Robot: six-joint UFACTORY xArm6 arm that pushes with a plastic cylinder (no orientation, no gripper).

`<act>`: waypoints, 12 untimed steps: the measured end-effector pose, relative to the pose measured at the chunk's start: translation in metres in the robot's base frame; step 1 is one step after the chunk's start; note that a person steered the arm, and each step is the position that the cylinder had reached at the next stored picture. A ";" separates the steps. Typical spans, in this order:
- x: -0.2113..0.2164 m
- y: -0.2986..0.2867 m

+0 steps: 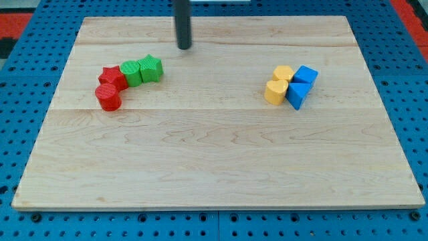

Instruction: Push the red circle below the green circle

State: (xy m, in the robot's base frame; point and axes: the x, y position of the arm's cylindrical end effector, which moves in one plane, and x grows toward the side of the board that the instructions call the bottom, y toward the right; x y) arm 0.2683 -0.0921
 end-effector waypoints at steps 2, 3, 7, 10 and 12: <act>-0.010 -0.087; -0.005 -0.090; 0.137 -0.161; 0.167 -0.120; 0.165 -0.084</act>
State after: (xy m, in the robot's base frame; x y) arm 0.4330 -0.1756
